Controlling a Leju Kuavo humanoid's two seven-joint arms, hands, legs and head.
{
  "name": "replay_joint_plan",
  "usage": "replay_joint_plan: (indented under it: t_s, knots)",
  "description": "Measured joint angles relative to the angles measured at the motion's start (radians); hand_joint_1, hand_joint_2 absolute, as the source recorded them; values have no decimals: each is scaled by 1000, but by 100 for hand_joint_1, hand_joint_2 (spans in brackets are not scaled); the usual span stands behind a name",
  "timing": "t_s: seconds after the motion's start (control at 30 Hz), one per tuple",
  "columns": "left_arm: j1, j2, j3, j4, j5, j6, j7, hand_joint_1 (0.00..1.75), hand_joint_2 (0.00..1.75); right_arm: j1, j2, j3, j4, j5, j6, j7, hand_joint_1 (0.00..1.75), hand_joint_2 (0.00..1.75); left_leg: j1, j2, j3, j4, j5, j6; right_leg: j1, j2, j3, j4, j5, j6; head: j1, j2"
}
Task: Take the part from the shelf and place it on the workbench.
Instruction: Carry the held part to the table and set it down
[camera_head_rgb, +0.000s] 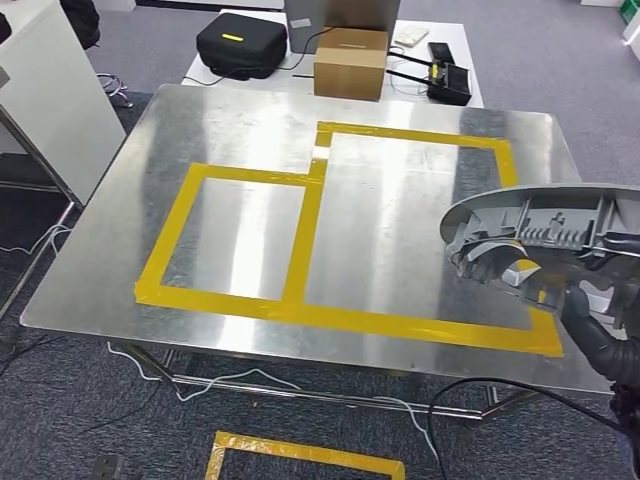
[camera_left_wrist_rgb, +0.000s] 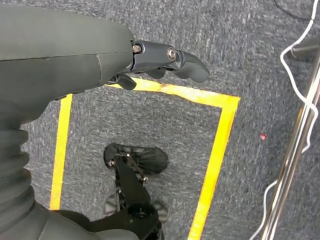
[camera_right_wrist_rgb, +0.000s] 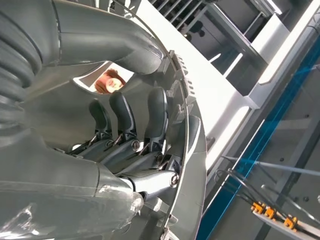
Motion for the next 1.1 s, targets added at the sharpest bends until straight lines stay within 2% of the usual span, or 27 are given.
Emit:
replay_joint_plan:
  t_s: [0.1, 0.2, 0.23, 0.3, 0.37, 0.4, 0.43, 0.47, 0.53, 0.57, 0.63, 0.73, 0.77, 0.8, 0.87, 0.9, 0.93, 0.97, 1.03, 1.07, 1.1]
  knots:
    - [0, -1, 0, 0, 3, -3, 0, 0, 175, 4, -9, -4, 7, -25, 18, 11, 175, 175, -7, 9, 6, 2, -4, -15, 3, -15, 126, -219, 84, -12, -1, 0]
    - [0, -1, 0, 0, 3, -5, 0, 0, 175, 1, -9, -13, 16, -44, 21, 40, 175, 175, -7, 10, 6, -1, -4, -31, 4, -7, 124, -226, 86, -29, -2, 0]
    - [0, -1, 0, 0, 3, -6, 0, 0, 175, -4, -9, -18, 21, -51, 21, 52, 175, 175, -6, 7, 1, 10, -14, -37, 2, -6, 124, -228, 88, -35, -2, 0]
    - [0, -1, 0, 0, 1, -7, 0, 0, 175, -18, -9, -31, 35, -68, 21, 79, 175, 175, -5, 1, -37, 90, -64, -46, 0, -3, 124, -230, 91, -44, -3, 0]
    - [2, 0, 0, 0, -3, -7, 0, 0, 175, -35, -9, -48, 65, -87, 24, 104, 175, 175, -5, -2, -103, 222, -122, -48, 0, 1, 122, -230, 91, -47, -3, 0]
    - [3, 0, 0, 0, -6, -8, 0, 0, 175, -41, -9, -56, 83, -96, 26, 113, 175, 175, -5, -2, -127, 266, -131, -48, 0, 4, 122, -230, 92, -47, -3, 0]
    - [4, 0, 0, 0, -8, -8, 0, 0, 175, -47, -9, -64, 100, -102, 29, 119, 175, 175, -5, -2, -134, 276, -121, -47, 0, 6, 121, -230, 92, -47, -3, 0]
    - [4, 1, 0, 0, -9, -9, 0, 0, 175, -51, -9, -69, 114, -107, 32, 124, 175, 175, -5, -3, -123, 248, -94, -45, -1, 8, 122, -230, 92, -46, -3, 0]
    - [4, 2, 0, 0, -11, -9, 0, 0, 175, -65, -8, -78, 138, -115, 38, 131, 175, 175, -5, -7, -63, 122, -25, -39, 0, 13, 122, -229, 93, -43, -3, 0]
    - [3, 2, 0, 0, -13, -9, 0, 0, 175, -76, -8, -84, 153, -122, 42, 137, 175, 175, -4, -10, -35, 63, -4, -35, 1, 16, 120, -228, 94, -39, -3, 0]
    - [1, 3, -1, 0, -17, -11, 0, 0, 175, -101, -8, -95, 193, -142, 54, 150, 175, 175, -6, -15, -12, 7, 7, -28, 3, 21, 115, -228, 98, -27, -2, 0]
    - [-1, 2, -3, 0, -26, -13, 0, 0, 175, -142, -9, -113, 269, -177, 77, 173, 175, 175, -5, -12, -14, 0, 13, -9, 0, 19, 108, -225, 97, -9, -2, 0]
    - [-2, 2, -5, 0, -28, -13, 0, 0, 175, -158, -9, -120, 294, -184, 83, 178, 175, 175, -4, -11, -14, -2, 16, -2, -1, 14, 95, -199, 79, -5, 1, 0]
    - [-3, 2, -6, 0, -29, -14, 0, 0, 175, -173, -10, -127, 318, -190, 87, 182, 175, 175, -3, -10, -14, -3, 17, 2, -1, 10, 73, -148, 50, -1, 2, 0]
    - [-2, 4, -8, 0, -31, -15, 0, 0, 175, -197, -10, -139, 357, -196, 91, 185, 175, 175, -4, -10, -14, -3, 18, 6, -1, 5, 12, -8, -15, 4, 5, 0]
    - [-2, 4, -9, 0, -33, -15, 0, 0, 175, -206, -10, -143, 375, -198, 92, 188, 175, 175, -4, -10, -14, -3, 18, 7, -1, 5, -11, 43, -31, 6, 4, 0]
    - [-2, 5, -10, 0, -36, -15, 0, 0, 175, -218, -10, -147, 395, -199, 93, 193, 175, 175, -4, -10, -13, -3, 18, 7, -1, 5, -18, 58, -27, 6, 5, 0]
    - [-3, 5, -13, 0, -39, -16, 0, 0, 175, -235, -11, -150, 417, -200, 95, 200, 175, 175, -4, -10, -12, -2, 17, 7, -1, 4, -5, 32, -4, 6, 5, 0]
    - [-4, 6, -22, 0, -45, -17, 0, 0, 175, -281, -16, -160, 468, -202, 99, 213, 175, 175, -5, -9, -10, -1, 15, 2, -2, -2, 63, -104, 62, 5, 5, 0]
    - [-5, 7, -26, 0, -47, -17, 0, 0, 175, -310, -19, -165, 496, -202, 102, 219, 175, 175, -7, -10, -10, 1, 14, -2, -2, -4, 95, -168, 83, 2, 5, 0]
    - [-5, 8, -29, 0, -49, -18, 0, 0, 175, -339, -21, -168, 525, -202, 104, 225, 175, 175, -10, -9, -12, 2, 15, -8, -1, -5, 114, -209, 93, -2, 3, 0]
